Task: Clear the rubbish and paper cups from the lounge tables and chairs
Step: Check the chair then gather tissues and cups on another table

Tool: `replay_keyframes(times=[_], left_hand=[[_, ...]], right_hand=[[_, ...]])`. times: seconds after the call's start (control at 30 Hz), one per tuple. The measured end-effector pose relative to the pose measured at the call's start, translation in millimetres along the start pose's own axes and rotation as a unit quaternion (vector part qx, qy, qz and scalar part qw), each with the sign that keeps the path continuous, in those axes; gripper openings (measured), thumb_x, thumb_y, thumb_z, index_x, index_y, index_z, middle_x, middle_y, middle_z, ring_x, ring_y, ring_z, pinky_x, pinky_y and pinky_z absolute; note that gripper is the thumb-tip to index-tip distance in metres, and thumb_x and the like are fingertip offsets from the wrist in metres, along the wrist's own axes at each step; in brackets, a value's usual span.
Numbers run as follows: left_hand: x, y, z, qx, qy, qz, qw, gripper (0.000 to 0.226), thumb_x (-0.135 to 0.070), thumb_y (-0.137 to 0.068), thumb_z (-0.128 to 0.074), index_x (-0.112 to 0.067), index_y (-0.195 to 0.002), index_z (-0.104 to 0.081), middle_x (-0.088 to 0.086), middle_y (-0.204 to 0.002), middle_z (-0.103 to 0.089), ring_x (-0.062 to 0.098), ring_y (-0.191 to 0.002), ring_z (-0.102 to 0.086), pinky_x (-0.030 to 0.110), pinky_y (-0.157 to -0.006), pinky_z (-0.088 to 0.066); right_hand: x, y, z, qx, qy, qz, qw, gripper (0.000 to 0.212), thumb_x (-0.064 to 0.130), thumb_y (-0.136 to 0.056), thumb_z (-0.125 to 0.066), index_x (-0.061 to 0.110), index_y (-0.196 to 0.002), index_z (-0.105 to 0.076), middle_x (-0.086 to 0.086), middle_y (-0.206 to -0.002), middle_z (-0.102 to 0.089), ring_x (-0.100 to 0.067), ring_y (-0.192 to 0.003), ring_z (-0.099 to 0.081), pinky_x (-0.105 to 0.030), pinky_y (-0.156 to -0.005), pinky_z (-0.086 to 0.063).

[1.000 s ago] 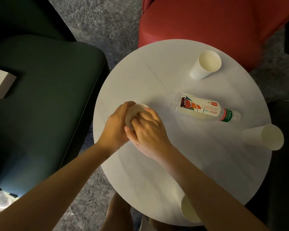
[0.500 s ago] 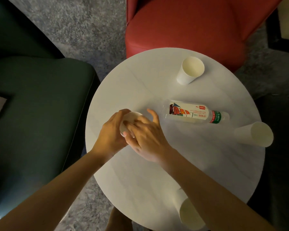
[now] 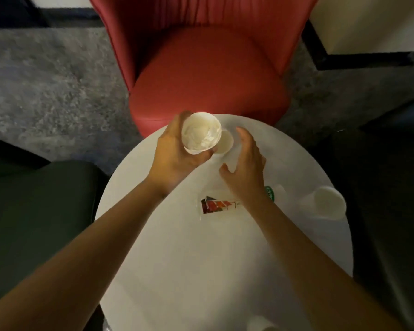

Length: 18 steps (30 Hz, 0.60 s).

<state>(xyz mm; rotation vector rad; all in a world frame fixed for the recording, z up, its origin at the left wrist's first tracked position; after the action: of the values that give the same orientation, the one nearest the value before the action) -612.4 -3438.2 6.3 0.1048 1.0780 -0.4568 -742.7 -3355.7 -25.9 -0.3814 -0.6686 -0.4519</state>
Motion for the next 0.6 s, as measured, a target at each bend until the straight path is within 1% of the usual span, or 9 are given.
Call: replay_keyframes(times=[0.03,0.1,0.17,0.23,0.3,0.4,0.47,0.6], left_hand=[[-2.8,-11.6,-10.7,0.012,0.009,-0.002,1.0,0.071,-0.038,-0.061,-0.082,-0.022,-0.12,-0.045,-0.008,-0.11,-0.057,0.01,-0.097,-0.056,0.008,-0.073,-0.047],[-1.8,-27.4,-32.4,0.038,0.013,0.0,0.999,0.072,-0.038,-0.063,-0.081,-0.021,-0.123,-0.043,-0.006,-0.113,-0.055,0.011,-0.099,-0.054,0.007,-0.072,-0.045],[6.0,-36.0,-51.5,0.063,-0.006,-0.001,0.998,0.071,-0.035,-0.065,-0.08,-0.02,-0.124,-0.042,-0.002,-0.117,-0.055,0.013,-0.102,-0.052,0.012,-0.075,-0.045],[16.2,-38.5,-65.9,0.084,-0.039,0.003,0.996,0.07,-0.034,-0.066,-0.08,-0.018,-0.124,-0.043,0.002,-0.119,-0.056,0.017,-0.103,-0.052,0.022,-0.079,-0.047],[26.0,-37.0,-78.1,0.108,-0.073,0.009,0.991,0.07,-0.035,-0.067,-0.079,-0.016,-0.125,-0.043,0.004,-0.12,-0.056,0.021,-0.105,-0.053,0.03,-0.083,-0.048],[37.5,-31.6,-88.7,0.13,-0.081,0.033,0.988,0.072,-0.034,-0.069,-0.077,-0.016,-0.128,-0.039,0.006,-0.124,-0.053,0.021,-0.107,-0.051,0.031,-0.086,-0.046],[40.7,-28.8,-92.5,0.138,-0.075,0.04,0.987,0.074,-0.033,-0.069,-0.078,-0.016,-0.129,-0.038,0.006,-0.124,-0.052,0.021,-0.107,-0.05,0.032,-0.086,-0.045],[37.5,-21.5,-100.5,0.166,-0.107,0.027,0.98,0.076,-0.026,-0.066,-0.08,-0.013,-0.129,-0.039,0.01,-0.125,-0.052,0.027,-0.109,-0.05,0.032,-0.085,-0.042]], right_hand=[[-11.0,-10.3,-4.6,0.031,-0.004,-0.021,0.999,0.081,0.017,-0.07,-0.079,0.009,-0.137,-0.034,-0.013,-0.138,-0.045,-0.028,-0.124,-0.045,-0.039,-0.102,-0.034],[-30.8,-22.7,-14.0,0.09,-0.016,-0.057,0.994,0.088,0.021,-0.073,-0.077,0.014,-0.142,-0.022,-0.008,-0.144,-0.036,-0.025,-0.128,-0.039,-0.035,-0.104,-0.034],[-49.1,-24.4,-15.2,0.103,-0.025,-0.092,0.99,0.087,0.023,-0.076,-0.074,0.018,-0.143,-0.018,-0.005,-0.147,-0.032,-0.023,-0.131,-0.036,-0.036,-0.107,-0.03],[-62.8,-18.0,-2.3,0.069,-0.035,-0.11,0.991,0.083,0.02,-0.076,-0.074,0.02,-0.141,-0.023,-0.005,-0.144,-0.037,-0.022,-0.129,-0.039,-0.036,-0.107,-0.03],[-70.1,-6.0,20.7,0.021,-0.019,-0.09,0.996,0.078,0.019,-0.075,-0.075,0.018,-0.138,-0.03,-0.007,-0.139,-0.044,-0.022,-0.124,-0.044,-0.035,-0.105,-0.031],[-81.2,13.7,58.1,-0.034,0.042,-0.048,0.997,0.075,0.019,-0.072,-0.077,0.013,-0.135,-0.038,-0.012,-0.133,-0.049,-0.027,-0.12,-0.048,-0.04,-0.103,-0.032],[-92.3,24.8,78.9,-0.053,0.075,-0.047,0.995,0.073,0.017,-0.071,-0.077,0.01,-0.134,-0.04,-0.015,-0.131,-0.05,-0.031,-0.119,-0.048,-0.044,-0.101,-0.033],[-120.9,41.3,107.4,-0.077,0.109,-0.075,0.988,0.07,0.019,-0.071,-0.077,0.01,-0.132,-0.044,-0.016,-0.13,-0.051,-0.033,-0.118,-0.048,-0.037,-0.099,-0.022]])
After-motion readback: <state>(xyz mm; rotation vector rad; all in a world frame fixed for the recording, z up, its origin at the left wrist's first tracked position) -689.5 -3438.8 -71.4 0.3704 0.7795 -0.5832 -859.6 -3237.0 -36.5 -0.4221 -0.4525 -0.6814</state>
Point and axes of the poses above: each hand's wrist, its own y-axis away from the middle knuckle, its own z-axis out of the back of the hand, x = y × z, the point moved 7 cm from there along -y, towards the middle knuckle
